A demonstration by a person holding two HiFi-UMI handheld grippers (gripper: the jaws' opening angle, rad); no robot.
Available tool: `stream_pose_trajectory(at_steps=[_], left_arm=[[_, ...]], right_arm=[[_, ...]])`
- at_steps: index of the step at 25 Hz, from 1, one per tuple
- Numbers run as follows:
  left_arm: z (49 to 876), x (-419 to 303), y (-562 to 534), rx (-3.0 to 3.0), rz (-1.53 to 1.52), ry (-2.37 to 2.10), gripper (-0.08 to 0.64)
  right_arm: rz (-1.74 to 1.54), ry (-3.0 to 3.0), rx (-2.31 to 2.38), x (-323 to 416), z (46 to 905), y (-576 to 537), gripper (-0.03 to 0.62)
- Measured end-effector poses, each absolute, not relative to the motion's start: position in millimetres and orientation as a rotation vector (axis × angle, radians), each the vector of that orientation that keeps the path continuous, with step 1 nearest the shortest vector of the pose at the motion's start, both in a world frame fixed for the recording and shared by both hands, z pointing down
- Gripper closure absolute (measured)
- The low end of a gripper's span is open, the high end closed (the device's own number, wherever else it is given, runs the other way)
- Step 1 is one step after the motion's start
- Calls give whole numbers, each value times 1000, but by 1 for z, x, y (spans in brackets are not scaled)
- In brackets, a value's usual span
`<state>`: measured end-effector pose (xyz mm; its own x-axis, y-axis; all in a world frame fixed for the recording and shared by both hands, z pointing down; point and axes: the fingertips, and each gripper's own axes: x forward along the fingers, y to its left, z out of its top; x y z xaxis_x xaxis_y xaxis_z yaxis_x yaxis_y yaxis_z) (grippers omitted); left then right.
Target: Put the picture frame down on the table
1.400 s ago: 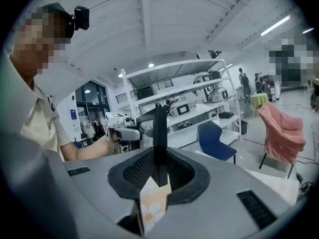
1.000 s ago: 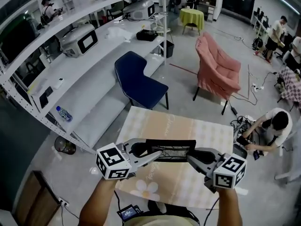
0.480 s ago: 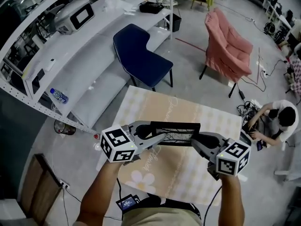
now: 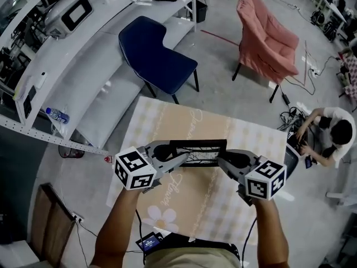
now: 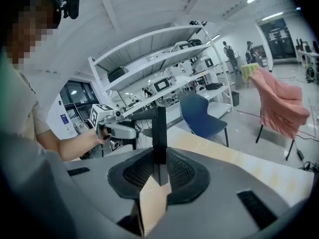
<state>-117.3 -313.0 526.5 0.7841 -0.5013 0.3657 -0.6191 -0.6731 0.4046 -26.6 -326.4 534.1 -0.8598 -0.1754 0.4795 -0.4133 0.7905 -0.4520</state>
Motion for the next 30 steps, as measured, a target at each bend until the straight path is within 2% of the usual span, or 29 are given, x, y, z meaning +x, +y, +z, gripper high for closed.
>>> stream_pose_trajectory(at_steps=[30], left_arm=[[707, -131, -380, 2201, 423, -843, 449]], right_arm=[[933, -2302, 485, -39, 718, -394, 518]])
